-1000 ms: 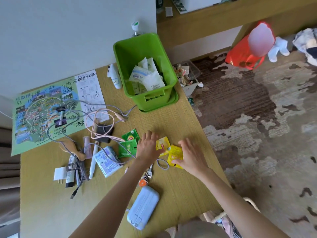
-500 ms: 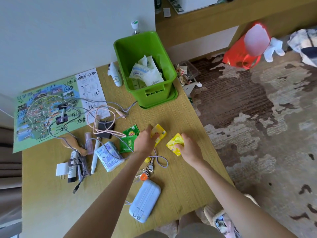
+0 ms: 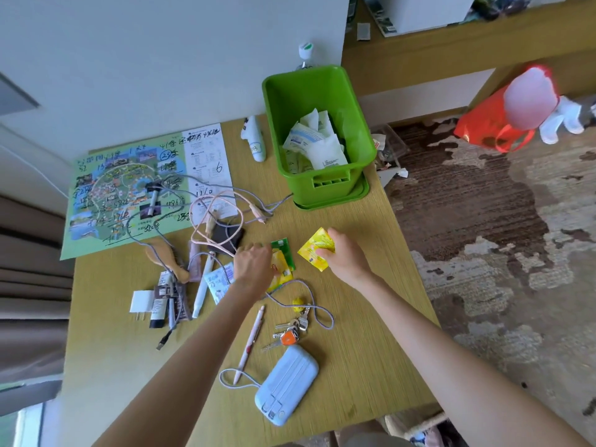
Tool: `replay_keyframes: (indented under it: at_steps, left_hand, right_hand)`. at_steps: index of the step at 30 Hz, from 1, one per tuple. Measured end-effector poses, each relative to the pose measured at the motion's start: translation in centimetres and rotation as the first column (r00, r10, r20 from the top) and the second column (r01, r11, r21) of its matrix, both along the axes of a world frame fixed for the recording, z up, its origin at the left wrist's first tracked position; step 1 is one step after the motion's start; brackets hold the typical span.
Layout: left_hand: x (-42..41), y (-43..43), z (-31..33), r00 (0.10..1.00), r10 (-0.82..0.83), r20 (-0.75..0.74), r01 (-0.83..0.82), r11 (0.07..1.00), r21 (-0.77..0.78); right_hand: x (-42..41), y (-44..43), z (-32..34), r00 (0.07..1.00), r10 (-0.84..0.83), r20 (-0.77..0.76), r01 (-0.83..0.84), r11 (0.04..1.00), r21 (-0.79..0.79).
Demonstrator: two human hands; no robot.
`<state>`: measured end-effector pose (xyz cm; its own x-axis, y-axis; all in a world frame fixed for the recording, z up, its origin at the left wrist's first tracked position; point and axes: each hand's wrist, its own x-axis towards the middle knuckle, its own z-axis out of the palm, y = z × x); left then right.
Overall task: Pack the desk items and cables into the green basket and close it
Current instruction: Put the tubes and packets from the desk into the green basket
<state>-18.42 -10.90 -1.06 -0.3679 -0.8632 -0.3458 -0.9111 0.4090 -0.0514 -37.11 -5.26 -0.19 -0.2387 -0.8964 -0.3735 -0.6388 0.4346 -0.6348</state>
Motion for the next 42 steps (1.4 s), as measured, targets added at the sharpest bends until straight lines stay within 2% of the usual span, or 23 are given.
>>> replay_keyframes:
  at_steps: [9, 11, 13, 16, 19, 20, 23, 25, 27, 29, 33, 37, 42]
  left_hand:
    - [0.8, -0.7, -1.0, 0.991, -0.123, -0.051, 0.125, 0.991, 0.044]
    - [0.9, -0.9, -0.7, 0.992, -0.058, -0.111, 0.071, 0.992, 0.108]
    - [1.2, -1.3, 0.1, 0.970, 0.086, -0.227, -0.045, 0.983, 0.180]
    - [2.1, -2.3, 1.9, 0.828, 0.314, -0.465, -0.208, 0.941, 0.265]
    - [3.3, -3.3, 3.9, 0.566, 0.500, -0.656, -0.343, 0.866, 0.365]
    - [3.7, -3.6, 4.3, 0.495, 0.547, -0.675, -0.371, 0.836, 0.405]
    - [4.9, -3.9, 4.8, 0.358, 0.643, -0.677, -0.437, 0.756, 0.487]
    - [5.6, -4.0, 4.7, 0.257, 0.707, -0.659, -0.460, 0.689, 0.561]
    - [6.2, -4.0, 4.6, 0.197, 0.746, -0.636, -0.464, 0.642, 0.610]
    - [6.6, -4.2, 4.7, 0.176, 0.759, -0.627, -0.461, 0.626, 0.629]
    - [6.7, -4.5, 5.3, 0.123, 0.773, -0.622, -0.437, 0.605, 0.666]
    - [6.2, -5.0, 6.8, 0.125, 0.747, -0.653, -0.397, 0.640, 0.657]
    - [4.1, -6.7, 10.1, 0.130, 0.654, -0.745, -0.360, 0.732, 0.579]
  right_hand:
    - [1.3, -2.4, -0.9, 0.988, 0.150, -0.024, -0.148, 0.987, 0.067]
    - [1.5, -3.2, -1.0, 0.984, 0.176, -0.021, -0.174, 0.982, 0.074]
    - [1.8, -4.0, -0.8, 0.983, 0.185, -0.004, -0.184, 0.979, 0.091]
    - [2.1, -5.2, -0.8, 0.981, 0.195, 0.014, -0.195, 0.973, 0.124]
    - [2.8, -6.0, -0.9, 0.965, 0.259, 0.041, -0.262, 0.954, 0.145]
    - [3.3, -6.2, -0.9, 0.950, 0.311, 0.023, -0.311, 0.940, 0.138]
    - [4.8, -6.6, -1.3, 0.861, 0.492, -0.126, -0.484, 0.870, 0.089]
    - [5.8, -6.6, -1.7, 0.821, 0.543, -0.174, -0.539, 0.839, 0.075]
    - [6.6, -6.3, -2.1, 0.779, 0.585, -0.225, -0.579, 0.809, 0.098]
    - [7.1, -6.0, -2.5, 0.769, 0.581, -0.267, -0.577, 0.810, 0.102]
    - [7.3, -5.7, -1.9, 0.870, 0.475, -0.134, -0.472, 0.880, 0.054]
    - [6.1, -5.8, 1.3, 0.919, 0.393, -0.036, -0.394, 0.909, -0.135]
    - [3.2, -6.4, 7.7, 0.942, 0.335, 0.032, -0.302, 0.883, -0.358]
